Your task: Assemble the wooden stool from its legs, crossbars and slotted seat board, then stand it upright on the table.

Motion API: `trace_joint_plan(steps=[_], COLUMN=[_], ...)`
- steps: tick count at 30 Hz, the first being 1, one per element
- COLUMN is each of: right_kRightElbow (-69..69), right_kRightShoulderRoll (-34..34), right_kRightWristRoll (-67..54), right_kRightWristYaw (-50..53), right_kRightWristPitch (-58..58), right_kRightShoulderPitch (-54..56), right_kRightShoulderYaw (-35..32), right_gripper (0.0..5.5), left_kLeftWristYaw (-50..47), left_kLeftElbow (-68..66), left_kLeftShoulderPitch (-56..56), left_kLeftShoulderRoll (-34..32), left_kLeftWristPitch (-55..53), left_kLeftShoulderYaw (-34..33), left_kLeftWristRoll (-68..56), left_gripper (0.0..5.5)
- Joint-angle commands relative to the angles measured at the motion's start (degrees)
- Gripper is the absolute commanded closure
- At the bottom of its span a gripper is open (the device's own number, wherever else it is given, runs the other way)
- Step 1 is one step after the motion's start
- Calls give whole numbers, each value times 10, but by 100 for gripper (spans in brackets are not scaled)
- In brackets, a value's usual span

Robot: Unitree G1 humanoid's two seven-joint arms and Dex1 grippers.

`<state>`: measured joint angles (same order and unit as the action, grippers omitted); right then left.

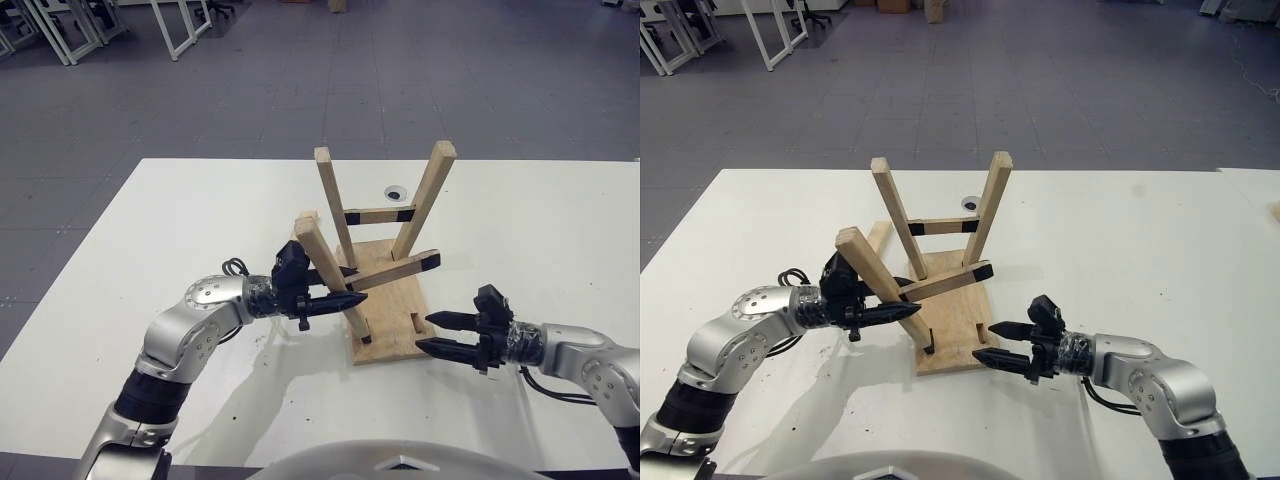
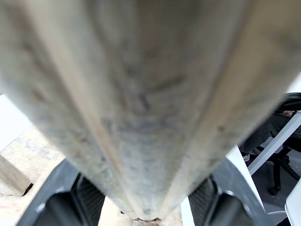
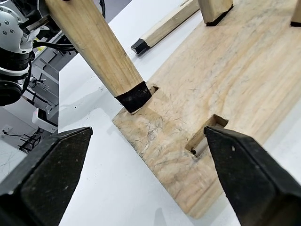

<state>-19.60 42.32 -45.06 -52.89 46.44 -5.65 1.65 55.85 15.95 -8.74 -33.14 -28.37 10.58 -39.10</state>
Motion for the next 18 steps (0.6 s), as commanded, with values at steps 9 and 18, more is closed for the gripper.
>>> trace_joint_plan(steps=[9, 18], right_kRightElbow=[-2, -2], right_kRightShoulderRoll=[-5, -7], right_kRightWristRoll=[16, 23], right_kRightWristYaw=[-1, -1], right_kRightWristPitch=[-2, -3], right_kRightShoulderPitch=[3, 9], right_kRightShoulderYaw=[9, 8], right_gripper=[112, 112], left_kLeftWristYaw=[25, 54], left_kLeftElbow=[-51, -45], left_kLeftShoulderPitch=[-59, -27], left_kLeftShoulderRoll=[5, -3], left_kLeftWristPitch=[-33, 1], left_kLeftShoulderYaw=[-3, 33], left_kLeftWristRoll=[23, 72], left_gripper=[345, 345])
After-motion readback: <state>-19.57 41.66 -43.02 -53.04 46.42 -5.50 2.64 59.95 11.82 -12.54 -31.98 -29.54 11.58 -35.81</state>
